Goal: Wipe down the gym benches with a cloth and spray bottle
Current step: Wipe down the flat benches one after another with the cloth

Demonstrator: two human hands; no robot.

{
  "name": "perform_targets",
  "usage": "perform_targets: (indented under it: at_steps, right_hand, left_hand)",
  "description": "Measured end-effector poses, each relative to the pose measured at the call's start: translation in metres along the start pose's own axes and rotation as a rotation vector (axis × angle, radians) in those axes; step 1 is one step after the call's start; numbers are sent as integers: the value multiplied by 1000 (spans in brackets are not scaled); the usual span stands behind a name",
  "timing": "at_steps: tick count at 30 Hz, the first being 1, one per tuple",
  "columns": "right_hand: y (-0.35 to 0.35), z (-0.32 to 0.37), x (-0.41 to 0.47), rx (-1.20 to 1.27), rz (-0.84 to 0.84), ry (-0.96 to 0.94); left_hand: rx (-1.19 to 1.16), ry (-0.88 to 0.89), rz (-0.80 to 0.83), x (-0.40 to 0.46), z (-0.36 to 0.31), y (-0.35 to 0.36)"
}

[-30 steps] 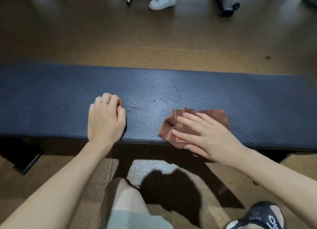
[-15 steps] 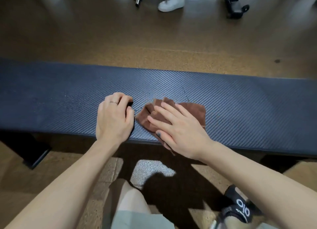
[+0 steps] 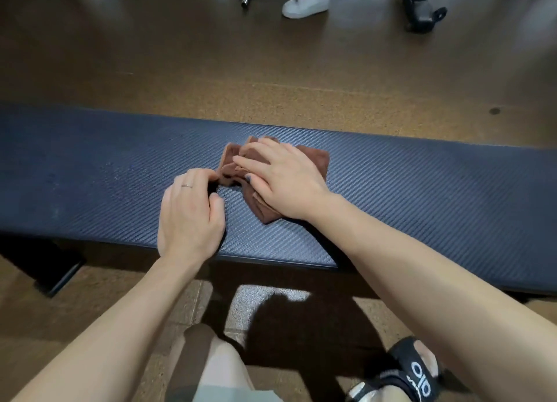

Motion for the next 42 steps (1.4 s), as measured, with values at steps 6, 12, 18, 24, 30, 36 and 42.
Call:
perform_targets:
  at_steps: [6,12,18,24,30,36,42]
  right_hand:
    - [-28,-142,-66,26,-104,358]
    - [-23,-150,-61,-5,-112,587]
    - [-14,-31,57,-63,-82,352]
    - [-26,-83,6,32,-75,234]
    - [-26,-150,-41,-17,-52,474]
    - [-14,-65,40,-74,-77,308]
    - [-11,15,123,-95,-50,120]
  left_hand:
    - [22,28,8,0,1,0]
    - [14,25,-22,1,-2,2]
    - [19,30,-26,2,-1,4]
    - [-15,49,-28,1,3,1]
    - [-13,30,-45,1,0,3]
    - [-20,26,-58,2,0,6]
    - [27,75,-33,4,7,-12]
Point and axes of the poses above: each hand's wrist, its own x-axis towards the middle knuckle, its own y-axis out of the palm, z = x × y, the point moved 7 cm from there along x, towards the middle knuckle, and after that the axes turned 12 degrees about z, right-handed, at the moved point
